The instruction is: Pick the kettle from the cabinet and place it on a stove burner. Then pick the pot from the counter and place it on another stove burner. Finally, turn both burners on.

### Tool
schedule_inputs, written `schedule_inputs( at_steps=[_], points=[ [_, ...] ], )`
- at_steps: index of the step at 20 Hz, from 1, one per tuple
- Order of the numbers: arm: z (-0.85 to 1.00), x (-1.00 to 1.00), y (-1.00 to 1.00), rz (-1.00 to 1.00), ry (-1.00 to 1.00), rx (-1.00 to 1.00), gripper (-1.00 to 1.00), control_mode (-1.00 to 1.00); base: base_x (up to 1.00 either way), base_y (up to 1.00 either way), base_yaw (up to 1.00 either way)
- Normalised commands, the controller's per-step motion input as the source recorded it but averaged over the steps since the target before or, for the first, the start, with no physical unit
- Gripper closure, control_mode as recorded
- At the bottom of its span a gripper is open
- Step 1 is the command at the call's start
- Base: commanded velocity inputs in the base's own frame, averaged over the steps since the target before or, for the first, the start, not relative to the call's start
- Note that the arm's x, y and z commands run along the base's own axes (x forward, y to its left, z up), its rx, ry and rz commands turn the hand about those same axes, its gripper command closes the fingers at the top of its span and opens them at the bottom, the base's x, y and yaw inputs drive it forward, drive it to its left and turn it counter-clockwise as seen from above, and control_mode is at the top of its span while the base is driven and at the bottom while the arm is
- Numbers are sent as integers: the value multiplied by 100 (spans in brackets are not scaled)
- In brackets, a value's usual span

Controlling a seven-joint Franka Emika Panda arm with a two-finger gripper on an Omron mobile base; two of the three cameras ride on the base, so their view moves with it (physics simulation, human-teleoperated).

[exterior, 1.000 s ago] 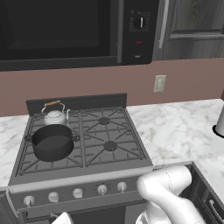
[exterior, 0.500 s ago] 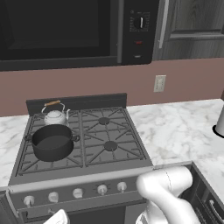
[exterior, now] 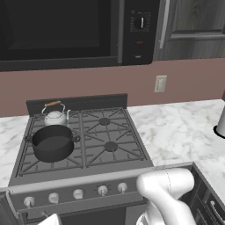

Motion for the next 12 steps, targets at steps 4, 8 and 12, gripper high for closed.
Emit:
schedule_inputs(
  at_steps=[4, 8, 12],
  points=[
    [0, 0, 0, -3, 0, 4, -100, -100, 0, 0, 0],
    [0, 3, 0, -2, 0, 6, -100, -100, 0, 0, 0],
    [0, 4, 0, -1, 0, 5, -100, -100, 0, 0, 0]
  ],
)
